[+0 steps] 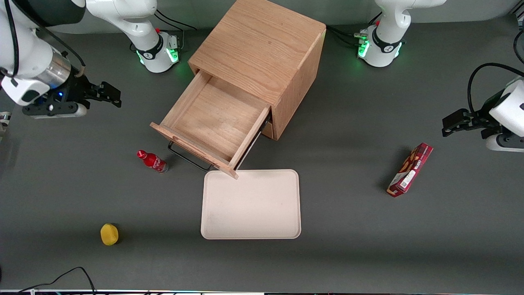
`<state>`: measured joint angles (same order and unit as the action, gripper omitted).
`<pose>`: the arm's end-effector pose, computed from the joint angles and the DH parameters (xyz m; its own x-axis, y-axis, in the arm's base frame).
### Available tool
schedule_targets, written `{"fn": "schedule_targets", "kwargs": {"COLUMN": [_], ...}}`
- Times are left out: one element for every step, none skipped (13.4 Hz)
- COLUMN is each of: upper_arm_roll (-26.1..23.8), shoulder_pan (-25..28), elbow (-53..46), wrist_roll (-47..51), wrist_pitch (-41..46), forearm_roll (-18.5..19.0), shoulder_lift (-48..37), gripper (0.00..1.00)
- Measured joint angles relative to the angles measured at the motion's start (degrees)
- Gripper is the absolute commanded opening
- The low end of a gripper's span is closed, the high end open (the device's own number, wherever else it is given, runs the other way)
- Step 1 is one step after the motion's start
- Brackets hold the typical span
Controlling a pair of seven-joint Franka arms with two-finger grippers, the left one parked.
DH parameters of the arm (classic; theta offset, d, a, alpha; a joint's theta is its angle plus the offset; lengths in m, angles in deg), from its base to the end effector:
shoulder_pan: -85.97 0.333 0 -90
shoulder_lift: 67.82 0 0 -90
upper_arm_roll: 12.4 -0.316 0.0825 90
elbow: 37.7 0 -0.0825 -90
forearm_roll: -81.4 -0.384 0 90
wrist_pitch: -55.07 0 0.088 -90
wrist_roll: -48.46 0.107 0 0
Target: Open upper drawer
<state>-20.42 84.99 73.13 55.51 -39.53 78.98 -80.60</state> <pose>0.4794 0.0693 0.5741 0.9980 -0.0091 -0.0631 -0.0094 -1.0000 -0.0032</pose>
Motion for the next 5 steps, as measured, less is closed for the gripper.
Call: {"fn": "schedule_targets", "kwargs": {"upper_arm_roll": [0.23,0.38,0.67,1.29,2.42], "shoulder_pan": [-0.01,-0.02,-0.03,-0.05,-0.03], "elbow": [1.01,0.99,0.30,-0.92,-2.41], "wrist_roll": [0.00,0.00,0.10,0.52,1.18], "wrist_pitch": [-0.36,-0.93,-1.35,-1.06,-0.30], "forearm_roll": [0.10,0.75,1.96,2.75,3.06], "shoulder_lift": [-1.34,-1.82,-1.63,-0.91,0.19], "gripper": [1.00,1.00,1.00,1.00,1.00]}}
